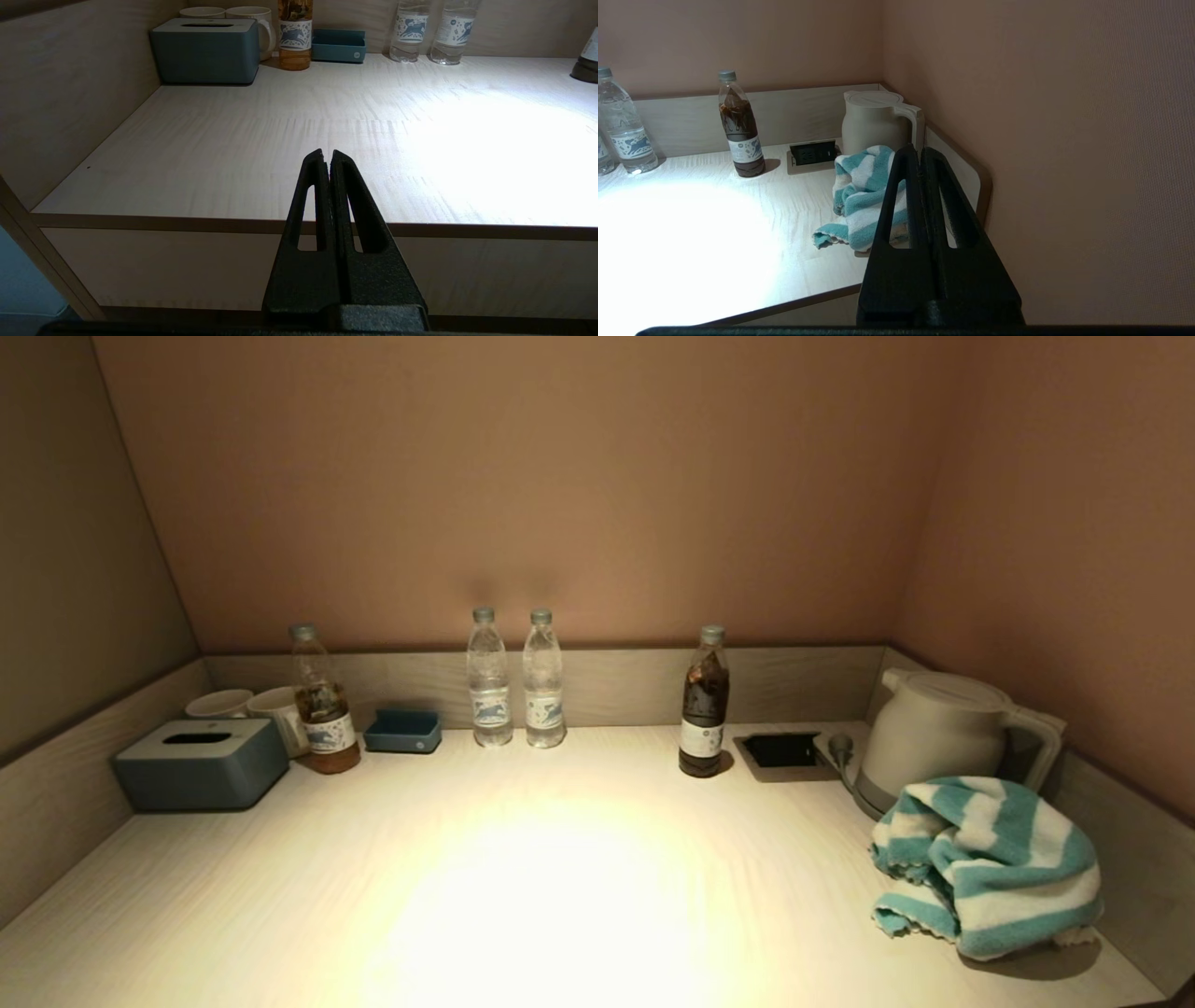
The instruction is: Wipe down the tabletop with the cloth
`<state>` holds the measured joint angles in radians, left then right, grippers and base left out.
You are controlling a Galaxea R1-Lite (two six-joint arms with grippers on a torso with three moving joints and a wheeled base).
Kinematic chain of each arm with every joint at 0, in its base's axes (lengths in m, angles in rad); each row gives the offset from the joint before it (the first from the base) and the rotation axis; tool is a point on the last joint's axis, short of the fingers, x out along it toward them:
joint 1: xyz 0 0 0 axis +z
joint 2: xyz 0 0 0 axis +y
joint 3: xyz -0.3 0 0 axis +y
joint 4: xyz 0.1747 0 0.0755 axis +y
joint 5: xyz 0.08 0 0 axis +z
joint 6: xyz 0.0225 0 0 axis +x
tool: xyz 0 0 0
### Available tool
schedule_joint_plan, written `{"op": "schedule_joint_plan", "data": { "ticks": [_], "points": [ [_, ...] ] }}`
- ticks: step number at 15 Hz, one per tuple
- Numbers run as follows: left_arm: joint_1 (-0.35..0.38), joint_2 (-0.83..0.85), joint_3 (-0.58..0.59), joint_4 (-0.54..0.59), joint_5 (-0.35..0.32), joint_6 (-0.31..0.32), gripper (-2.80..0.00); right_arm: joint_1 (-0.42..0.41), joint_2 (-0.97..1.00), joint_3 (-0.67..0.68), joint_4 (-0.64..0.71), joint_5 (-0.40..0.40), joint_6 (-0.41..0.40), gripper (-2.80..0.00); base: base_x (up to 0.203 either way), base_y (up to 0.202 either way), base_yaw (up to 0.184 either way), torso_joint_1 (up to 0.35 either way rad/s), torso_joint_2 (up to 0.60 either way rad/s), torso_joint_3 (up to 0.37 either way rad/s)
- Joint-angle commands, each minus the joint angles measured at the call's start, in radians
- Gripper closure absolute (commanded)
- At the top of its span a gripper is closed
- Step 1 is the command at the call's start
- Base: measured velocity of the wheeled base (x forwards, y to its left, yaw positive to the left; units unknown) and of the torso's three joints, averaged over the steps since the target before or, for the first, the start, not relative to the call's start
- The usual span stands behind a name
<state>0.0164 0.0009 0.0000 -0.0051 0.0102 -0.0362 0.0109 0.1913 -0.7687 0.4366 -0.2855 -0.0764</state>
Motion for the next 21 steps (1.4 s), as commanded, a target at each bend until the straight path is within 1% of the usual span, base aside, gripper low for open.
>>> {"op": "schedule_joint_plan", "data": {
  "ticks": [1,4,6,9,11,13,16,17,18,20,21],
  "points": [
    [0.000,0.001,0.000,-0.001,0.001,-0.001,0.00,0.001,-0.040,0.016,0.002,0.001,0.001,0.00,0.000,0.000,0.000,0.000,0.00,0.000],
    [0.000,0.001,0.000,-0.001,0.001,-0.001,0.00,0.001,-0.096,0.032,0.002,0.057,0.003,0.00,0.000,0.000,0.000,0.000,0.00,0.000],
    [0.000,0.001,0.000,-0.001,0.001,-0.001,0.00,0.001,-0.113,0.052,-0.002,0.060,0.003,0.00,0.000,0.000,0.000,0.000,0.00,0.000],
    [0.000,0.001,0.000,-0.001,0.001,-0.001,0.00,0.001,-0.172,0.081,-0.006,0.157,0.003,0.00,0.000,0.000,0.000,0.000,0.00,0.000],
    [0.000,0.001,0.000,-0.001,0.001,-0.001,0.00,0.001,-0.186,0.141,-0.022,0.183,0.004,0.00,0.000,0.000,0.000,0.000,0.00,0.000],
    [0.000,0.001,0.000,-0.001,0.001,-0.001,0.00,0.001,-0.187,0.176,-0.076,0.186,0.004,0.00,0.000,0.000,0.000,0.000,0.00,0.000],
    [0.000,0.001,0.000,-0.001,0.001,-0.001,0.00,0.000,-0.187,0.283,-0.184,0.189,0.006,0.00,0.000,0.000,0.000,0.000,0.00,0.000],
    [0.000,0.001,0.000,-0.001,0.001,-0.001,0.00,0.000,-0.187,0.284,-0.185,0.189,0.006,0.00,0.000,0.000,0.000,0.000,0.00,0.000],
    [0.000,0.001,0.000,-0.001,0.001,-0.001,0.00,0.000,-0.187,0.299,-0.212,0.200,0.004,0.00,0.000,0.000,0.000,0.000,0.00,0.000],
    [0.000,0.001,0.000,-0.001,0.001,-0.001,0.00,0.001,-0.187,0.411,-0.305,0.237,0.000,0.00,0.000,0.000,0.000,0.000,0.00,0.000],
    [0.000,0.001,0.000,-0.001,0.001,-0.001,0.00,0.001,-0.187,0.445,-0.350,0.261,-0.001,0.00,0.000,0.000,0.000,0.000,0.00,0.000]
  ]
}}
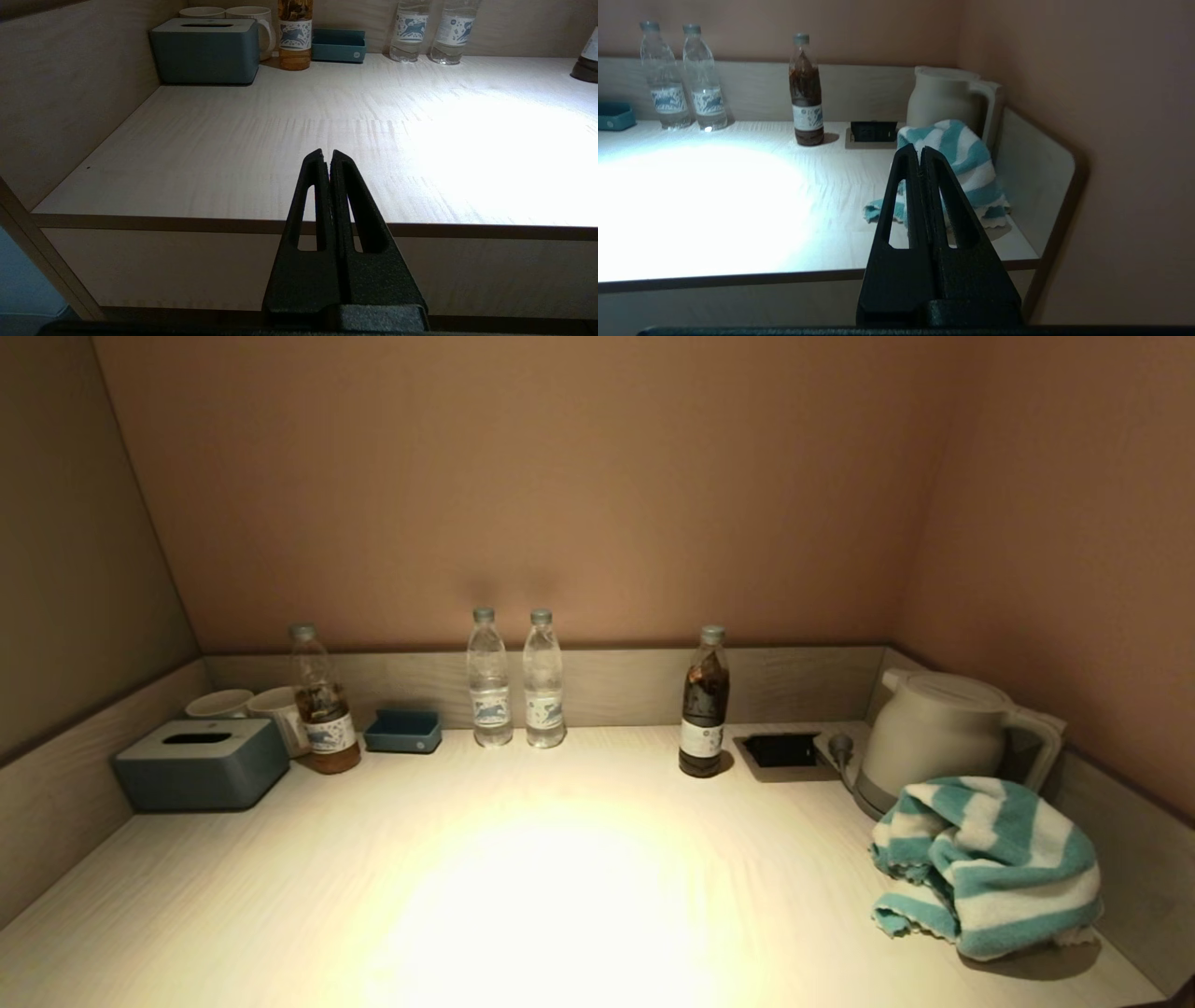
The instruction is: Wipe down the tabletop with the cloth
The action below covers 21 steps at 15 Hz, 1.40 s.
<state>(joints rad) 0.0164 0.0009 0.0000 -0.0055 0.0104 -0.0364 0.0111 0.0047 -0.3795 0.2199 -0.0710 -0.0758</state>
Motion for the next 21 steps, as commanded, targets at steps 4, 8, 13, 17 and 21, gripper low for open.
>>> {"op": "schedule_joint_plan", "data": {
  "ticks": [4,8,13,17,21],
  "points": [
    [0.000,0.001,0.000,-0.001,0.000,0.000,0.00,0.001,0.000,0.152,-0.206,0.096,0.002,0.00,0.000,0.000,0.000,0.000,0.00,0.000],
    [0.000,0.001,0.000,-0.001,0.000,0.000,0.00,0.001,0.000,0.221,-0.271,0.097,0.005,0.00,0.000,0.000,0.000,0.000,0.00,0.000],
    [0.000,0.001,0.000,-0.001,0.000,0.000,0.00,0.001,0.000,0.297,-0.330,0.097,0.006,0.00,0.000,0.000,0.000,0.000,0.00,0.000],
    [0.000,0.001,0.000,-0.001,0.000,0.000,0.00,0.001,0.000,0.350,-0.389,0.100,0.007,0.00,0.000,0.000,0.000,0.000,0.00,0.000],
    [0.000,0.001,0.000,-0.001,0.000,0.000,0.00,0.001,0.000,0.378,-0.381,0.106,0.017,0.00,0.000,0.000,0.000,0.000,0.00,0.000]
  ]
}}
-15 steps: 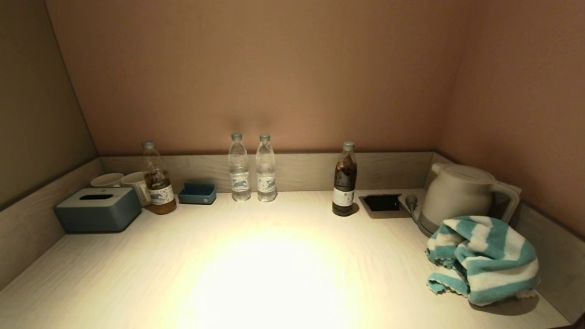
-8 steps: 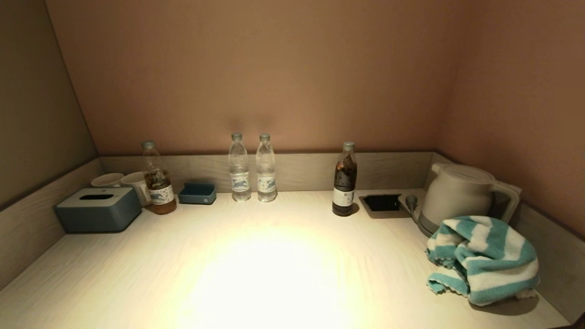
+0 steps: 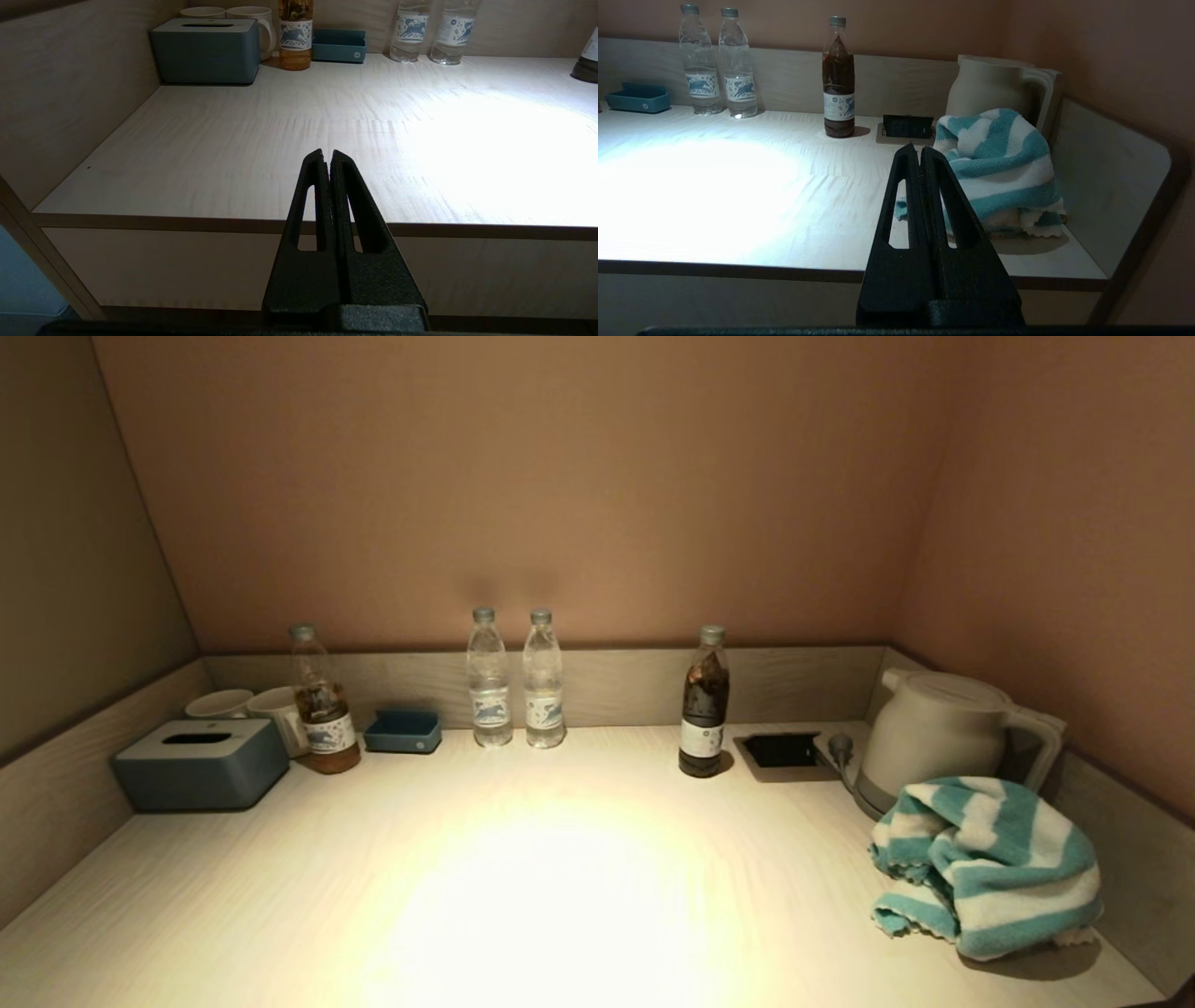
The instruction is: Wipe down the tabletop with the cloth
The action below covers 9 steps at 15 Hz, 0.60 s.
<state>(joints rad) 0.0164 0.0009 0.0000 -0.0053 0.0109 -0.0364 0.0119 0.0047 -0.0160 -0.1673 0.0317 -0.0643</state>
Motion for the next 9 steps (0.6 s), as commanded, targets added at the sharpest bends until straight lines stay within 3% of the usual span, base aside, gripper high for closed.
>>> {"op": "schedule_joint_plan", "data": {
  "ticks": [1,9],
  "points": [
    [0.000,0.001,0.000,-0.001,0.000,0.000,0.00,0.000,0.000,0.014,0.012,0.002,0.008,0.00,0.000,0.000,0.000,0.000,0.00,0.000],
    [0.000,0.001,0.000,-0.001,0.000,0.000,0.00,0.000,0.000,0.016,0.105,-0.001,0.008,0.00,0.000,0.000,0.000,0.000,0.00,0.000]
  ]
}}
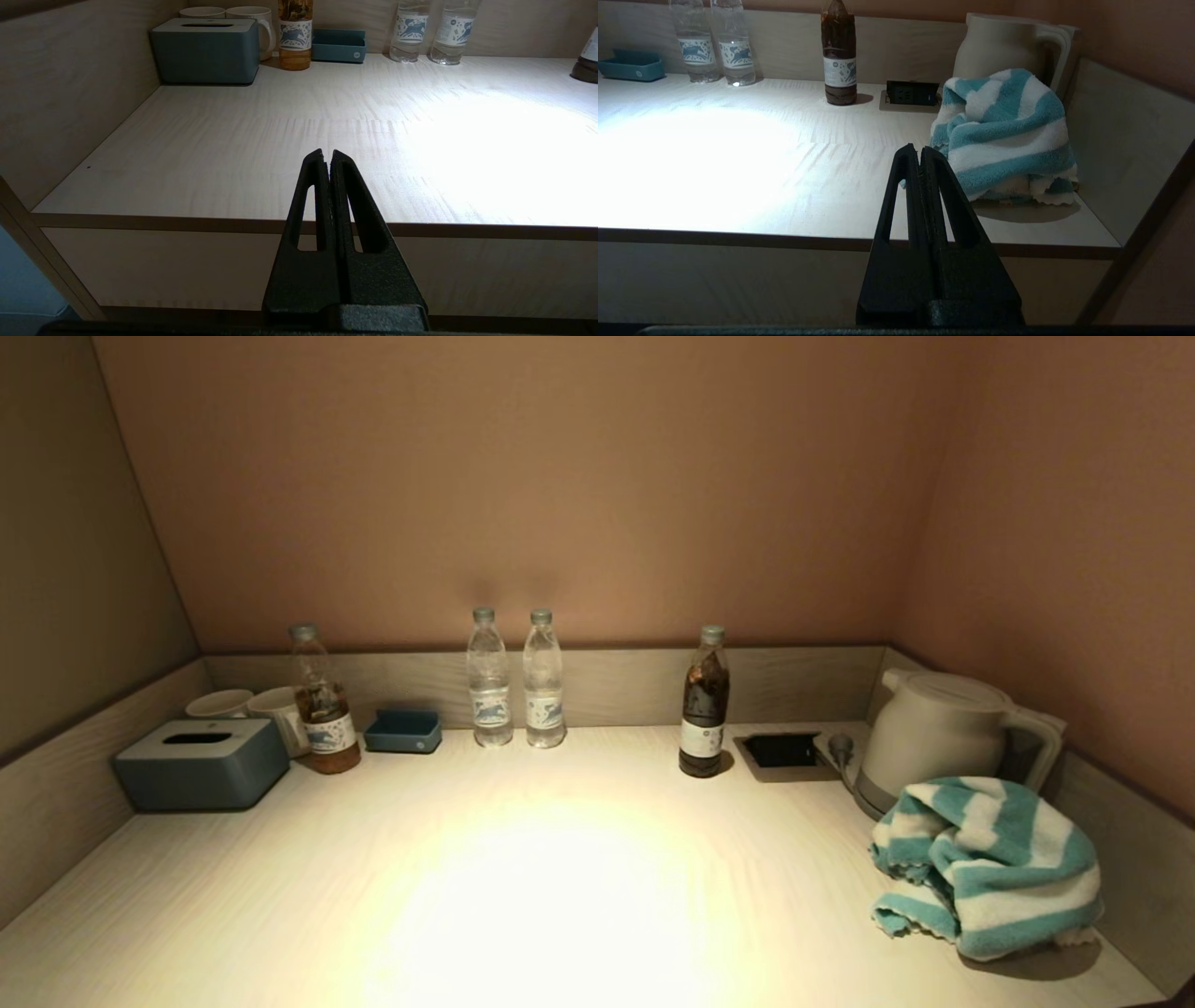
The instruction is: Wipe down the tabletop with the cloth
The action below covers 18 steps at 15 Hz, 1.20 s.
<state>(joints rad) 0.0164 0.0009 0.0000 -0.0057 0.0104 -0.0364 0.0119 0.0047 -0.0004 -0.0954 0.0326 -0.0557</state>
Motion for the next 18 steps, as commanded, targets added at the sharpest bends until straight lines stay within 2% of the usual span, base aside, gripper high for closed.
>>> {"op": "schedule_joint_plan", "data": {
  "ticks": [1,4,18],
  "points": [
    [0.000,0.001,0.000,0.000,0.000,0.000,0.00,0.000,0.000,-0.001,0.049,-0.005,-0.001,0.00,0.000,0.000,0.000,0.000,0.00,0.000],
    [0.000,0.001,0.000,0.000,0.000,0.000,0.00,0.000,-0.001,-0.001,0.100,-0.008,0.002,0.00,0.000,0.000,0.000,0.000,0.00,0.000],
    [0.000,0.001,0.000,0.000,0.000,0.000,0.00,0.000,-0.002,-0.001,0.098,-0.008,0.002,0.00,0.000,0.000,0.000,0.000,0.00,0.000]
  ]
}}
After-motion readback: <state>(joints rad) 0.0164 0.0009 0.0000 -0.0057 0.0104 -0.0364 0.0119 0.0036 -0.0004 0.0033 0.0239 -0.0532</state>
